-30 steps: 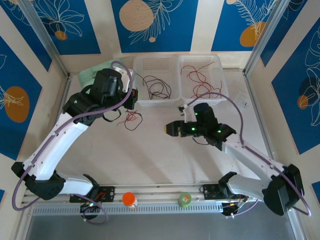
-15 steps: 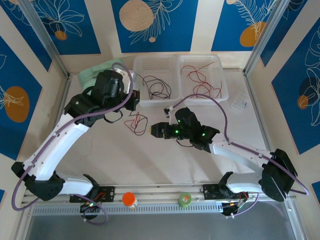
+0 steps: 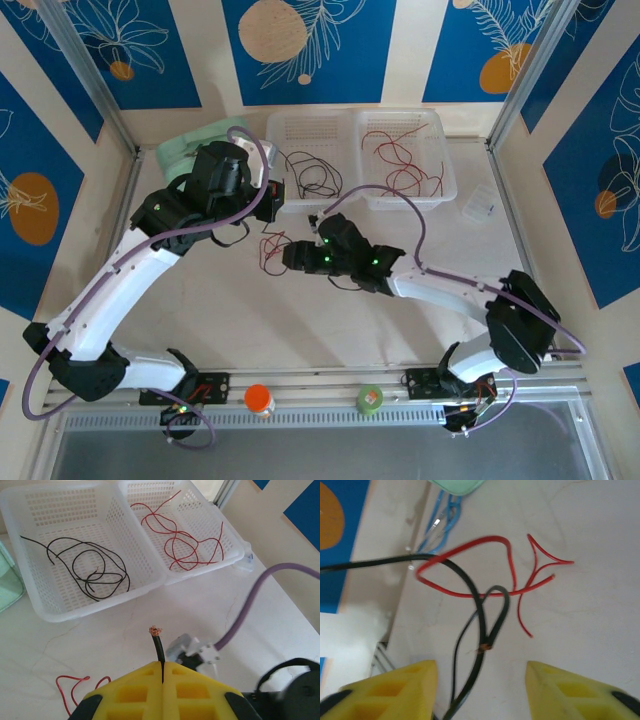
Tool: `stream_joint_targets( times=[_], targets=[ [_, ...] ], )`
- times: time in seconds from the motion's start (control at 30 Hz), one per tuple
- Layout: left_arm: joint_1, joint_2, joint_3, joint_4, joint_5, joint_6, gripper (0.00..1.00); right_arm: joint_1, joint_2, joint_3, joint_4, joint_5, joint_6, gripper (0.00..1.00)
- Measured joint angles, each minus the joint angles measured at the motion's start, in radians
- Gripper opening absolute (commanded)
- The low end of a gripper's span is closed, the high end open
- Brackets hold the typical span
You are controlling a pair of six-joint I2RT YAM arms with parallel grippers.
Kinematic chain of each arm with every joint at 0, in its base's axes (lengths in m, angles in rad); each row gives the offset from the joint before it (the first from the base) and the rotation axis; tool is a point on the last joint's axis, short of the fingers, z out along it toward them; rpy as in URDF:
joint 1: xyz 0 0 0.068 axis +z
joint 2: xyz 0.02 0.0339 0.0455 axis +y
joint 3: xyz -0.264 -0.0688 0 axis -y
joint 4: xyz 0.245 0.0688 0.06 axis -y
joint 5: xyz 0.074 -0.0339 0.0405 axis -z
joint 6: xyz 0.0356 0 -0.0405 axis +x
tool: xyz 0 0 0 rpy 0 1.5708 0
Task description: Untangle the cables
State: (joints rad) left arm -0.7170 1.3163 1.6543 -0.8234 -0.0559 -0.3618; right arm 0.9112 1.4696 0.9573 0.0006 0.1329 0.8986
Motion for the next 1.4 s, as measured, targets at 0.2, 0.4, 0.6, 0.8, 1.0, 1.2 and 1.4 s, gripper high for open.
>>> stream_joint_targets(
  times=[0.2, 0.4, 0.6, 0.8, 1.0, 1.2, 1.4],
  targets=[
    [-0.002, 0.000, 0.037, -0.012, -0.024, 0.005, 0.00, 0.025, 0.040, 0.003, -0.053, 0.072, -0.002, 0.20],
    [-0.002, 0.000, 0.139, -0.033, -0.074, 0.032, 0.00, 0.030, 0.039, -0.053, -0.106, 0.169, -0.018, 0.12],
    [-0.002, 0.013, 0.219, -0.055, -0.105, 0.058, 0.00, -0.010, 0.005, -0.148, -0.212, 0.266, -0.028, 0.12],
    [-0.002, 0.026, 0.253, -0.060, -0.114, 0.076, 0.00, -0.101, -0.111, -0.227, -0.274, 0.323, -0.048, 0.09],
    [-0.002, 0.027, 0.227, -0.055, -0.111, 0.075, 0.00, -0.182, -0.192, -0.306, -0.275, 0.300, -0.059, 0.06],
    [-0.002, 0.012, -0.002, 0.012, -0.051, 0.046, 0.31, -0.192, -0.196, -0.314, -0.264, 0.250, -0.068, 0.00],
    [-0.030, 0.020, -0.313, 0.134, 0.038, 0.031, 0.41, -0.230, -0.270, -0.312, -0.288, 0.146, -0.112, 0.00]
  ],
)
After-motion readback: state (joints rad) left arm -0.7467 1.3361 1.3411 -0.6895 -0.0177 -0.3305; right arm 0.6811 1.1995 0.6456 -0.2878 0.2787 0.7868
